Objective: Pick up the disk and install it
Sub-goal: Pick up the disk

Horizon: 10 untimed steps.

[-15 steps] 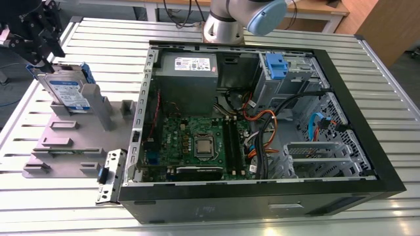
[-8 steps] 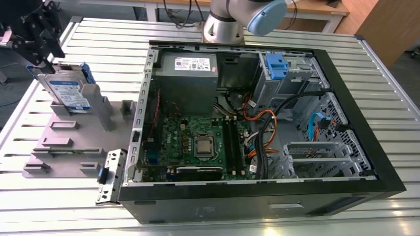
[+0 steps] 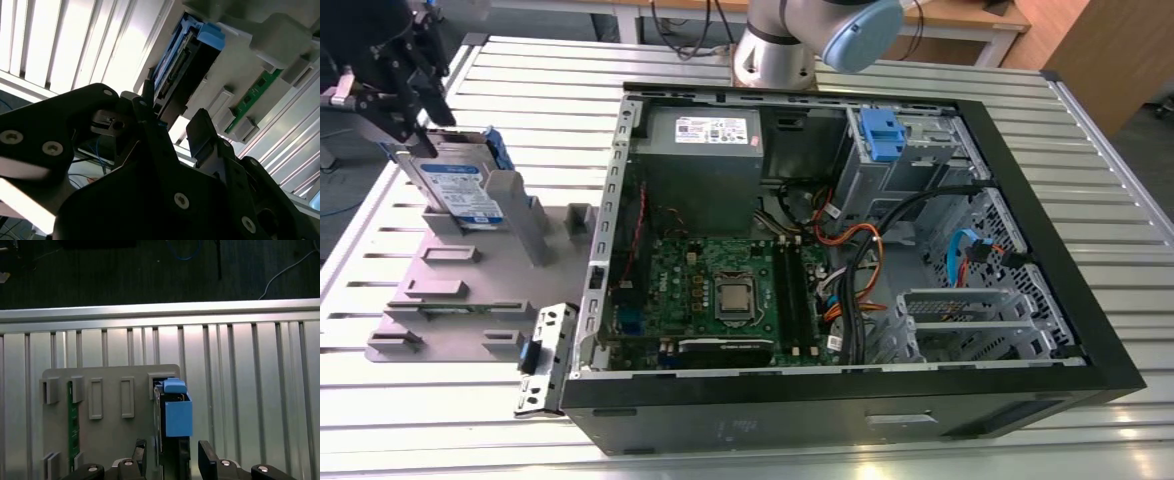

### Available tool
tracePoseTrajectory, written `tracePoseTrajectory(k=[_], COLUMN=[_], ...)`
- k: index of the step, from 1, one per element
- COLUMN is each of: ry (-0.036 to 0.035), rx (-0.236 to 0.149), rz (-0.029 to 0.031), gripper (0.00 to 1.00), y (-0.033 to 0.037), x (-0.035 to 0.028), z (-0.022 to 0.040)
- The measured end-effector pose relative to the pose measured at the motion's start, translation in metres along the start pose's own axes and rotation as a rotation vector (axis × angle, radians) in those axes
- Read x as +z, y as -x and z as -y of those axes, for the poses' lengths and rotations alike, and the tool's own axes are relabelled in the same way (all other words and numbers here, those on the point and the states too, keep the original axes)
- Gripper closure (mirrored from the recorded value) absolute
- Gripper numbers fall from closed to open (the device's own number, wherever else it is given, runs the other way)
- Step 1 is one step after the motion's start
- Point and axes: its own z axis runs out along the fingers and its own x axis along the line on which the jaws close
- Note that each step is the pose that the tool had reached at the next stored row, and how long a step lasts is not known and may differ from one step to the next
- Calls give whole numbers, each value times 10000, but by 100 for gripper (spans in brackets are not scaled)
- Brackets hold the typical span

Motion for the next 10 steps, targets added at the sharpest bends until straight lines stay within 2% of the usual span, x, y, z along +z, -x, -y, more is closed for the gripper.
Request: tracePoseTrajectory(k=[7,10], ry=[7,12], rx=[-163,-199], rz=[-5,-8], gripper=[47,47], y=[-5,-6], x=[112,128], z=[4,4])
